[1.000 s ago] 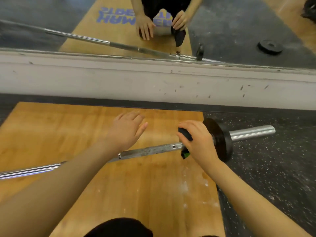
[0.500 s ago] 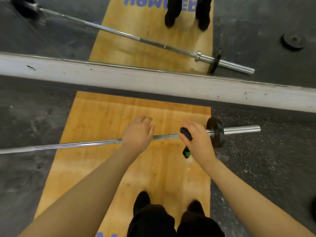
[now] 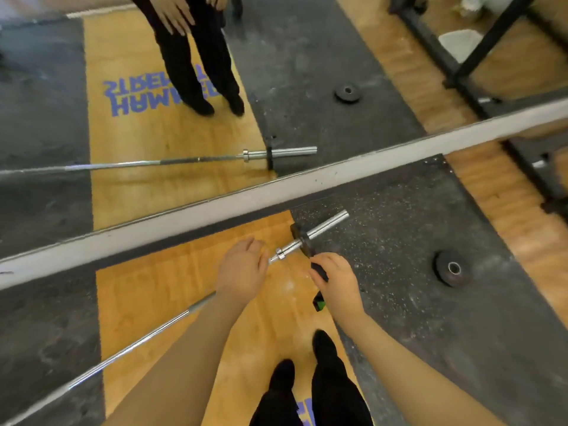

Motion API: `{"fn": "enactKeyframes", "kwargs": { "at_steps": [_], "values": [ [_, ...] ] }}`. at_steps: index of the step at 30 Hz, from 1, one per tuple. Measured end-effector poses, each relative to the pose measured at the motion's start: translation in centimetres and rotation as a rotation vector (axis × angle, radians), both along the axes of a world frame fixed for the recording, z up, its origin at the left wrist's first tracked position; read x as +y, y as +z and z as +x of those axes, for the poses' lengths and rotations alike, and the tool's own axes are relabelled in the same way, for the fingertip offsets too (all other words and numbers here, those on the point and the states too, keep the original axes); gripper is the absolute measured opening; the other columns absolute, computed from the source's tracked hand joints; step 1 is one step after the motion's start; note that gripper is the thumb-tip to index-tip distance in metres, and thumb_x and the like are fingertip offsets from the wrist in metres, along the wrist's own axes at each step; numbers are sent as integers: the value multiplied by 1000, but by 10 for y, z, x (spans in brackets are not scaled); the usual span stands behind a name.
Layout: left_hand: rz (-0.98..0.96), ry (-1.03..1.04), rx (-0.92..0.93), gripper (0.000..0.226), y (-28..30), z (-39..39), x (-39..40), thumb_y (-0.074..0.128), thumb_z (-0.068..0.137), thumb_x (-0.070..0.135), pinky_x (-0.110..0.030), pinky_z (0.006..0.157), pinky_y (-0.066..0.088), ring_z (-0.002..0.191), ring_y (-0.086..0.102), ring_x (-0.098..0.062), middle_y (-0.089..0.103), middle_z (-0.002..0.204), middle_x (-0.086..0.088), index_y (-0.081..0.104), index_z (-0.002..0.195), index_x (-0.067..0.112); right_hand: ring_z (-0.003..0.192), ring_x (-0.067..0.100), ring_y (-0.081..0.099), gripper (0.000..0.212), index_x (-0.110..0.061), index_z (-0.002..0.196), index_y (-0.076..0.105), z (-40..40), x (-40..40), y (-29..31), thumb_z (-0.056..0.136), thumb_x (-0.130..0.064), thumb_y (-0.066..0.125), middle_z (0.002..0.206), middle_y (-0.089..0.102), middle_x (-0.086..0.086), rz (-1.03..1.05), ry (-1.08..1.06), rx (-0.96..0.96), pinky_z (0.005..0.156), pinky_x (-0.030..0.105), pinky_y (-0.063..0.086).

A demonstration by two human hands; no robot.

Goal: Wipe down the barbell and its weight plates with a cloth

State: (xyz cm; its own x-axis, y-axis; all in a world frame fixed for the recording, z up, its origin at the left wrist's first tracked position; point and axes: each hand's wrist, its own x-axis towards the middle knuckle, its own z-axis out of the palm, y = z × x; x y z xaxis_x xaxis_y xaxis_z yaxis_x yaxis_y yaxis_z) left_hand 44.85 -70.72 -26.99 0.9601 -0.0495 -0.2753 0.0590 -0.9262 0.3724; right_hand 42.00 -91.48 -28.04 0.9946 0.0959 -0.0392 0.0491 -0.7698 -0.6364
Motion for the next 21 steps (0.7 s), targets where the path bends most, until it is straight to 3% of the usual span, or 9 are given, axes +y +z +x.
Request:
{"fn": "enactKeyframes", "kwargs": {
  "at_steps": [4, 7, 14, 21],
  "values": [
    [-34, -207, -66, 44, 47, 9, -56, 32, 103, 37, -35, 100, 41, 129, 47, -22, 49, 144, -4, 52, 137, 17, 100, 17, 55, 15, -11, 104, 69, -34, -38, 35, 90, -15, 69, 105, 64, 0, 21, -246, -18, 85, 11, 36],
    [-24, -359, -82, 45, 68, 12, -100, 30, 103, 39, -34, 104, 39, 131, 45, -20, 46, 147, -2, 50, 140, 20, 100, 14, 54, 15, -14, 103, 69, -61, -68, 53, 89, -20, 70, 105, 64, -3, 31, -423, -35, 85, 8, 33],
    [-75, -710, -131, 42, 91, -16, -228, 36, 103, 35, -34, 106, 37, 134, 43, -18, 47, 146, -3, 53, 138, 18, 103, 19, 56, 17, -11, 104, 69, -152, -146, 70, 90, -19, 69, 106, 65, 0, 40, -847, -60, 89, 17, 36],
    [-139, -1102, -141, 41, 99, -106, -369, 39, 103, 32, -36, 109, 35, 135, 42, -21, 46, 147, -9, 53, 138, 13, 101, 23, 57, 14, -7, 100, 69, -276, -211, 78, 90, -16, 69, 103, 66, 5, 51, -1244, -79, 88, 20, 38]
  ]
}}
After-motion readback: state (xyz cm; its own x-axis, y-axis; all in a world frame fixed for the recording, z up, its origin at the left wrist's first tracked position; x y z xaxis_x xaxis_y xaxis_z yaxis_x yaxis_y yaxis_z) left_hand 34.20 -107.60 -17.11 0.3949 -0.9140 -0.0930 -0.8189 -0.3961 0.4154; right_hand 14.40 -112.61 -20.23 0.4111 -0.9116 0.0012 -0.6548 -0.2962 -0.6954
